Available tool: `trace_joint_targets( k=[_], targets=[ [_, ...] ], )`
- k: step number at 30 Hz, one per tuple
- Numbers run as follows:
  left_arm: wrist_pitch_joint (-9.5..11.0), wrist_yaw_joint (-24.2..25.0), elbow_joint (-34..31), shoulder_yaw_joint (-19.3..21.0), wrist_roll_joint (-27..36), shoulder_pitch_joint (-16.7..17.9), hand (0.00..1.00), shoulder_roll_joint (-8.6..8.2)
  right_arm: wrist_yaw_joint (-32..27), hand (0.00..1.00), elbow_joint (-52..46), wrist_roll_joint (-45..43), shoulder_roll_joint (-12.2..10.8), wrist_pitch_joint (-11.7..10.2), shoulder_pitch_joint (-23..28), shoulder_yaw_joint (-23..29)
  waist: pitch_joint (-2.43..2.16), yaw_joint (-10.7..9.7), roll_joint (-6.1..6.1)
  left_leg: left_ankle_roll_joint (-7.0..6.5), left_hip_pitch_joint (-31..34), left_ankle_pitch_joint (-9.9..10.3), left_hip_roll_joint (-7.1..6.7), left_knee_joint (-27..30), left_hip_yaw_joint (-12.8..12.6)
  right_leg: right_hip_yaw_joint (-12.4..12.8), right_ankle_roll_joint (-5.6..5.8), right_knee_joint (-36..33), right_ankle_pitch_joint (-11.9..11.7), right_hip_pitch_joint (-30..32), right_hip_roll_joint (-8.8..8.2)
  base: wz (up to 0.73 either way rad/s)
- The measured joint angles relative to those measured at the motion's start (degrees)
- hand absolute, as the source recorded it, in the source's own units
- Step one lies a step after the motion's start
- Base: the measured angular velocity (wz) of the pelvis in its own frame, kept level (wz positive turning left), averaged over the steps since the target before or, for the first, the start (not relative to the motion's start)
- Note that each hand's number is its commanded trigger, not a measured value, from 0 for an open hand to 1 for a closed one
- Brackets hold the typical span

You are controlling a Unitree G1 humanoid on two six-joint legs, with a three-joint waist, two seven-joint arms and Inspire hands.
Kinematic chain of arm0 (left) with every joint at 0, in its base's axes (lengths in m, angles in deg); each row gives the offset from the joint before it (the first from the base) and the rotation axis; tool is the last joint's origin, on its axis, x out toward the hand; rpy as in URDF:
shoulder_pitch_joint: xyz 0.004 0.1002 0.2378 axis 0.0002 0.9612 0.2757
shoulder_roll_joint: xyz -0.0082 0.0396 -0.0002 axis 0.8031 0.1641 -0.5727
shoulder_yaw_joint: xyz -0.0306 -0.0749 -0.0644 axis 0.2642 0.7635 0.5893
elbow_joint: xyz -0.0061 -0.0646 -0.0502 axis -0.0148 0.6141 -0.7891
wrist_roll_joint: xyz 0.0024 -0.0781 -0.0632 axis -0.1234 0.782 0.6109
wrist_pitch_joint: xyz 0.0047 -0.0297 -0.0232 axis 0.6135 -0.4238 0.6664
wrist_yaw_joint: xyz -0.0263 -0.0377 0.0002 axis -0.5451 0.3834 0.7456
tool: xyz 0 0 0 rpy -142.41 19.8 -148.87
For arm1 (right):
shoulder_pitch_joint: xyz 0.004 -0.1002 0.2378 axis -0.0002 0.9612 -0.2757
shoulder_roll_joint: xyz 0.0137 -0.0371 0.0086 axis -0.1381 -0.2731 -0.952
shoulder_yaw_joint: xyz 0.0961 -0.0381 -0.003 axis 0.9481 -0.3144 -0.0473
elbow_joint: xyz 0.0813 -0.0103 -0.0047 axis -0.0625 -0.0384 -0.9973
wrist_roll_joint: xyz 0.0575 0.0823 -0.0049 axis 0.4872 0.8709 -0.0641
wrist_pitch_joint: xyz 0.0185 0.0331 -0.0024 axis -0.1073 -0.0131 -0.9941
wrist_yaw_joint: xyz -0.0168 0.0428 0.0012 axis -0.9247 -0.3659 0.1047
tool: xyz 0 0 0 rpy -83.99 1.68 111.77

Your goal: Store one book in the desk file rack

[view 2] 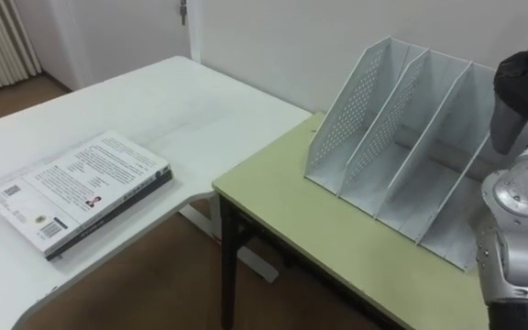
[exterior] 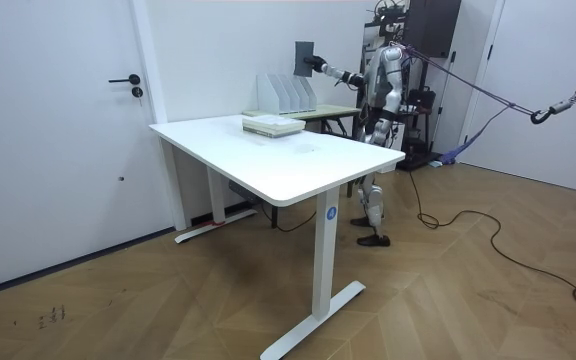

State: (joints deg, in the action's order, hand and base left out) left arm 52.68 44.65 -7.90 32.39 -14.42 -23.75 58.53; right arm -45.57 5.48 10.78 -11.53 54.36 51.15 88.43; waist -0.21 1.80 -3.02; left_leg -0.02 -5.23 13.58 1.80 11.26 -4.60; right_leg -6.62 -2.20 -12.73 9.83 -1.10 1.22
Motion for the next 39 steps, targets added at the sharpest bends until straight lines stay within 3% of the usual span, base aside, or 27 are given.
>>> trace_joint_targets(
  k=[14, 30, 39],
  targets=[
    [-1.46, -1.97, -0.31, 0.28, 0.14, 0.01, 0.00, 0.35, 0.00, 1.00, 3.42, 2.30, 1.06, 0.70, -1.67, -0.35, -0.31, 0.09, -0.55, -0.12, 0.28, -0.14, -0.26, 0.17, 0.93, -0.47, -0.01, 0.29, -0.02, -0.10, -0.17, 0.01],
    [-2.84, -4.29, -2.32, 0.12, 0.01, 0.59, 0.00, 0.72, 5.67, 1.00, 8.26, 3.97, 1.09, 1.58, -1.64, -0.42, -0.10, 0.10, -0.43, -0.12, -0.39, -0.13, -0.33, 0.09, 1.52, -0.93, 0.04, 1.09, -0.07, -1.42, -0.21, 0.01],
    [-3.64, -3.84, -2.38, 1.23, 0.01, 0.73, 0.00, 0.72, 9.57, 1.00, 12.53, 6.50, 3.84, 1.39, -2.83, -0.41, -0.25, 0.21, -0.73, -0.12, -0.36, -0.13, -0.41, 0.10, 1.83, -1.04, 0.07, 1.24, -0.05, -1.21, -0.30, 0.00]
  ],
)
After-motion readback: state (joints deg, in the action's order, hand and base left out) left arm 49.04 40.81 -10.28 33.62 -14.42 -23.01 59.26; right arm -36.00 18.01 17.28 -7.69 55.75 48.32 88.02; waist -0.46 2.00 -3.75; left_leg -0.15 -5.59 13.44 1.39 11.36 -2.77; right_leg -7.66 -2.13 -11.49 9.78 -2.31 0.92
